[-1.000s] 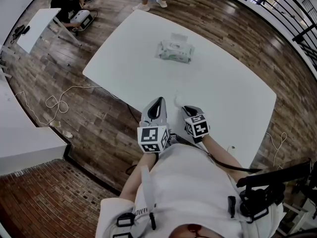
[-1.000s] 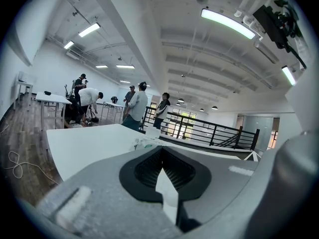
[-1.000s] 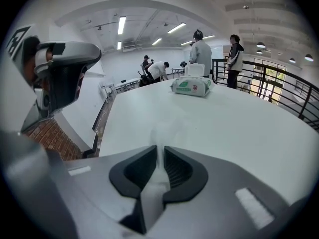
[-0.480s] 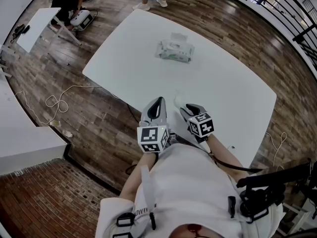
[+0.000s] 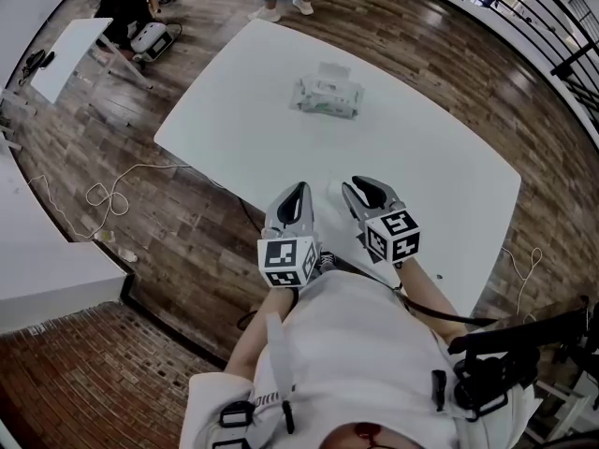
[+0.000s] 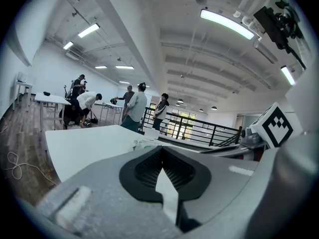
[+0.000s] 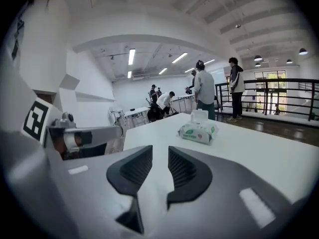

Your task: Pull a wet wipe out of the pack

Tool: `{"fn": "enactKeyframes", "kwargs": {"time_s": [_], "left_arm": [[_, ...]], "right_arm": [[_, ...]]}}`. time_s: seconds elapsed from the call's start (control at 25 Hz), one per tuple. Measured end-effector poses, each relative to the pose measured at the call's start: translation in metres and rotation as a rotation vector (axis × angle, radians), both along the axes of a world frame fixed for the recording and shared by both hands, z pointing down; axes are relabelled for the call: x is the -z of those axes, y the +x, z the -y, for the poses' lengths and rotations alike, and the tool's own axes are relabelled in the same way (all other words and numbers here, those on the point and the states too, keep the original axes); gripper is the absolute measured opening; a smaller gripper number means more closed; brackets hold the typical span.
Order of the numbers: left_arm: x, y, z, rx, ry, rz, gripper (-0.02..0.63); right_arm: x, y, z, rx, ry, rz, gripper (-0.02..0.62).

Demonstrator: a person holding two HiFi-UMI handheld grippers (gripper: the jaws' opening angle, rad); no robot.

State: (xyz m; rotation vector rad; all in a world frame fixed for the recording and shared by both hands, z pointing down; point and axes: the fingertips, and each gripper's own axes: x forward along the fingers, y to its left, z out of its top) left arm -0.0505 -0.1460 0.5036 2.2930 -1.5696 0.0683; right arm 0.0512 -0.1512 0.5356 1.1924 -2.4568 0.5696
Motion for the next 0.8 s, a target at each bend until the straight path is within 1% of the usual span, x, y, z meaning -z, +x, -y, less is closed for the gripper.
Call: {"fn": "enactKeyframes", "kwargs": {"time_s": [0.16,0.24,0.32,0.44,0.8], "left_arm": [[0.003,0.004,0.002,-0.010,0.008,0.003,0.002],[0.003,0.005,0.002,-0.014,0.009,0.005,0.002],[0.003,0.005,0.001,-0.014,0.012,0.006,0.002],[0.006,0.004,0.002,-0.012,0.018,0.007,0.002],[0.009,0.001,0.001,-0.007,0.026,0.010,0.002]], "right_arm": [[0.034,-0.001,0.011,-0.042,0.087,0.042,0.054],[0.047,-0.005,0.012,-0.051,0.118,0.068,0.048],[0.056,-0.008,0.011,-0.062,0.152,0.070,0.039],[0.065,-0.010,0.010,-0.088,0.200,0.056,0.007],[0.071,-0.007,0.006,-0.116,0.222,0.083,0.006]]}}
